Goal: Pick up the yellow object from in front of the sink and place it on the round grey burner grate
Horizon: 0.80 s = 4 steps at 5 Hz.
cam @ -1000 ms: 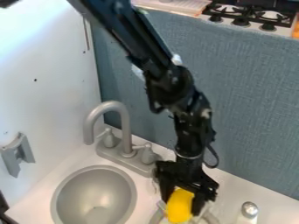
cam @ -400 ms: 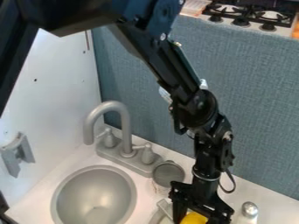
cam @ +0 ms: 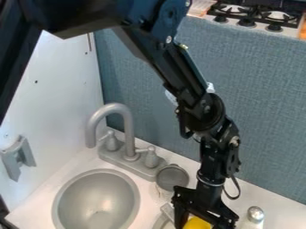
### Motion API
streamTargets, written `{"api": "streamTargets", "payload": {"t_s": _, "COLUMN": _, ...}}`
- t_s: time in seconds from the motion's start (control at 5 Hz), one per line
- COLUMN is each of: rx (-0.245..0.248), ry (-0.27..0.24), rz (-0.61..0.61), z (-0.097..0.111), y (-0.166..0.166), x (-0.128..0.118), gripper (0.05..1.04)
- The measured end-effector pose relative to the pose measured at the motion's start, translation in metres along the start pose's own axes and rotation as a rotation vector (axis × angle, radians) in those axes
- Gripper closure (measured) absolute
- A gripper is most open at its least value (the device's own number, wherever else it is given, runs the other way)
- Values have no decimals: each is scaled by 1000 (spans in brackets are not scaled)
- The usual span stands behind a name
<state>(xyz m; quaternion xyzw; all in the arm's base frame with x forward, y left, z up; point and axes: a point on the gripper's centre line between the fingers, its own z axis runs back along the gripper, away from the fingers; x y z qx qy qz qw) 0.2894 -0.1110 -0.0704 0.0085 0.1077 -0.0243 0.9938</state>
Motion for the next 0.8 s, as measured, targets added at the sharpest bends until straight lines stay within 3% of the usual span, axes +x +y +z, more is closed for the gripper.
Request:
{"api": "streamTargets", "payload": {"t_s": 0.2, "rx": 31, "ry": 1, "rz": 22, "z": 2, "y": 7, "x": -6, "gripper": 79}}
{"api": "streamTargets", "payload": {"t_s": 0.6, "rx": 11, "ry": -164, "rz": 56, "z": 54, "y": 10, "x": -9, "gripper": 83}}
{"api": "streamTargets", "payload": {"t_s": 0.8, "rx": 44, "ry": -239, "rz": 95, "z": 90, "y": 21, "x": -24, "gripper": 83}}
